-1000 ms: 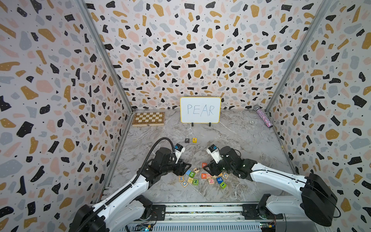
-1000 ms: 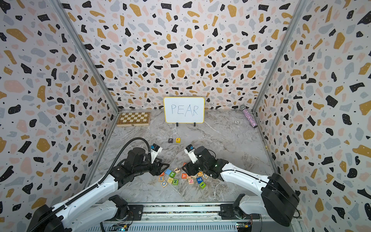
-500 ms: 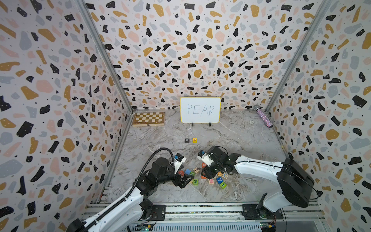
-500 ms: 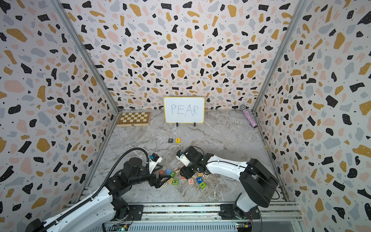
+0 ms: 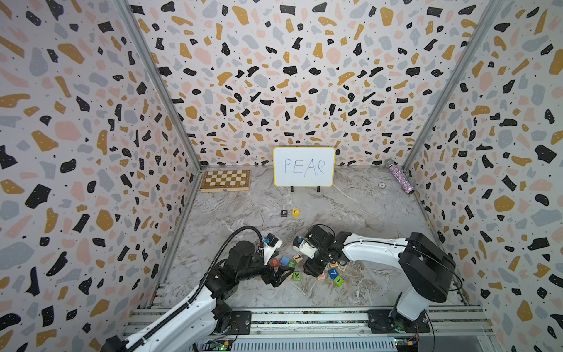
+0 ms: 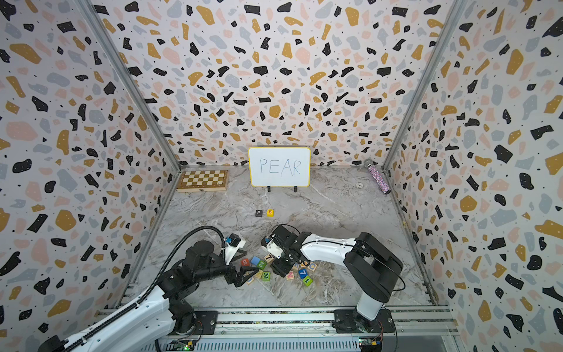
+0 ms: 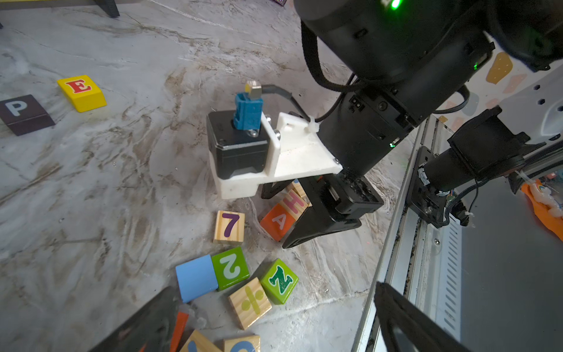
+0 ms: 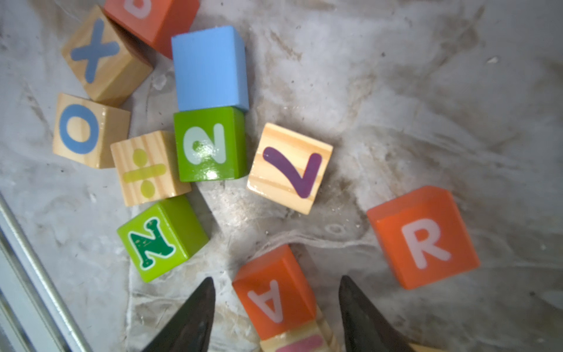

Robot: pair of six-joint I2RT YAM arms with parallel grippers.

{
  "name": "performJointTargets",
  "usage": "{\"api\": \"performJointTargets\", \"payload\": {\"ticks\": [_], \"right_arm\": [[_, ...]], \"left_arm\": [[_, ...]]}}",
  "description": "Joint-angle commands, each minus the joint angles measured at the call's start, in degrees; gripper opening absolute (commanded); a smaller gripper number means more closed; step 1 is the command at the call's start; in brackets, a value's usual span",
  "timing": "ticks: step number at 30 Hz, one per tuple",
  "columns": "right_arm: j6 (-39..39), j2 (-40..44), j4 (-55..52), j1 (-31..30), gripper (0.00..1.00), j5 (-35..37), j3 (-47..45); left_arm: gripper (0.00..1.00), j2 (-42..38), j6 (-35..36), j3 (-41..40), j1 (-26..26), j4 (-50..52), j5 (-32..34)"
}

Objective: Spell the uppercase word “pear” with letter blocks
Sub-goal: Pick up the letter block from the center of the board.

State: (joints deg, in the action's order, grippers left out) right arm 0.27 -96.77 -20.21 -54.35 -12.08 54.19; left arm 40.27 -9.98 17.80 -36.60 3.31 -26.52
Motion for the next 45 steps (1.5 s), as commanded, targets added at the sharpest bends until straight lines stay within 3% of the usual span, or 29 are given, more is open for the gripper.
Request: {"api": "performJointTargets", "payload": {"ticks": [1,18,28,33,38,45], "right_arm": [[-1.8,-0.5,-2.0,-0.1,0.61,0.5,1.5],[-2.7,-2.1,-2.9,-0.9,0.38,0.7,2.5],[-2.7,-0.6,-2.5,-0.8,0.33,0.6,2.8],[-3.8,1.4,-3.1,-0.6,0.29,0.7,4.3],[-5.6,5.0,-2.1,2.8,0.28,-4.4,5.3],[-10.3,5.3,-3.0,6.8,0.27,-4.5,10.2]], "left_arm": [[0.99,0.5,0.9,-0.2,-0.3,-2.3,-0.1],[0.99,2.0,0.6,0.4,-0.5,-2.3,1.0],[0.99,2.0,0.7,0.6,-0.5,-2.0,1.8],[0.99,1.9,1.6,1.3,-0.7,-2.0,-1.1],[0.99,1.5,4.1,2.7,-0.7,-4.1,-0.5],[0.99,3.9,9.1,7.7,-0.7,-4.6,2.0]]}}
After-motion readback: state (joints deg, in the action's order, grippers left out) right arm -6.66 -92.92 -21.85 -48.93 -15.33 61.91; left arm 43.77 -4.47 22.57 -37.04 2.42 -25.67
